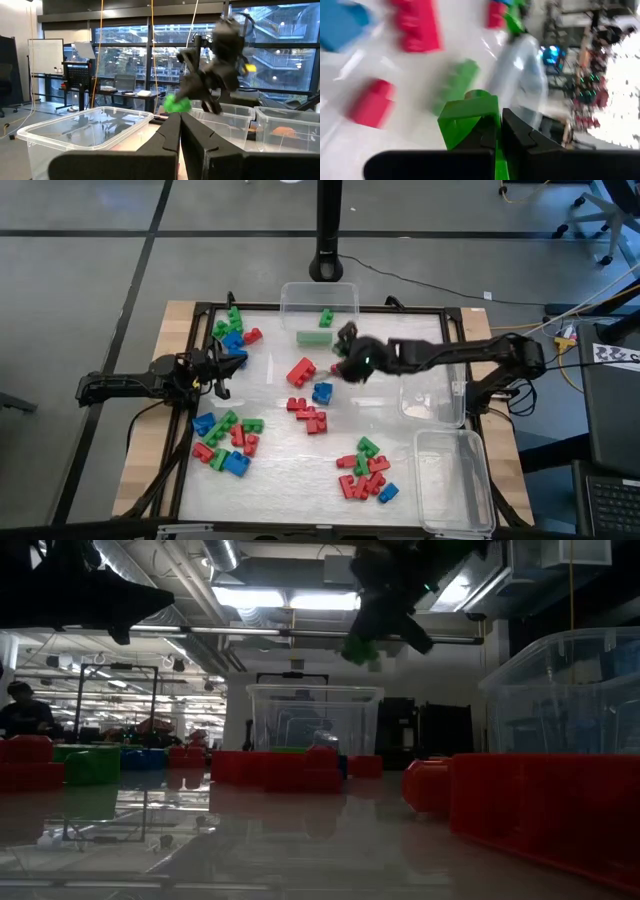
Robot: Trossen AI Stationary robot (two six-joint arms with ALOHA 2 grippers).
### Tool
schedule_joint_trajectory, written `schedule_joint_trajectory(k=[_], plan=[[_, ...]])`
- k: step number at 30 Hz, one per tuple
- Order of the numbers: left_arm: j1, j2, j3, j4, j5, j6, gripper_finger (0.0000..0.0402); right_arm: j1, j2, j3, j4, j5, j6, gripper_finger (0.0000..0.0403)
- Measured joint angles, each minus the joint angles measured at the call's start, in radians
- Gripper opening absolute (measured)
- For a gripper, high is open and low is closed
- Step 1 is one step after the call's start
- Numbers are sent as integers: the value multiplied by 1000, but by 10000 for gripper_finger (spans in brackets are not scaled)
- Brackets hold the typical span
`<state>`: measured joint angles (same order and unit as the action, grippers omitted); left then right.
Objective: Sort blocks
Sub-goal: Put the green game piece into the top transparent bin
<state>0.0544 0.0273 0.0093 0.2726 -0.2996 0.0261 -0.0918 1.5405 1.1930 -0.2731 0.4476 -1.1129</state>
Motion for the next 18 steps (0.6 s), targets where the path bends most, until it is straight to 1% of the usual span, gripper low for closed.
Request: schedule_joint_trajectory(k=[4, 6, 9, 14, 18], plan=[[0, 0, 0, 0, 0, 0, 1, -91, -1, 84, 5, -93, 0, 12], [0, 0, 0, 0, 0, 0, 1, -142, -1, 103, 45, -130, 5, 12], [0, 0, 0, 0, -1, 0, 1, -223, -1, 117, 85, -178, 33, 14], [0, 0, 0, 0, -1, 0, 1, -339, 27, 118, 113, -295, 109, 13], [0, 0, 0, 0, -2, 1, 1, -394, 84, 118, 175, -336, 164, 19]])
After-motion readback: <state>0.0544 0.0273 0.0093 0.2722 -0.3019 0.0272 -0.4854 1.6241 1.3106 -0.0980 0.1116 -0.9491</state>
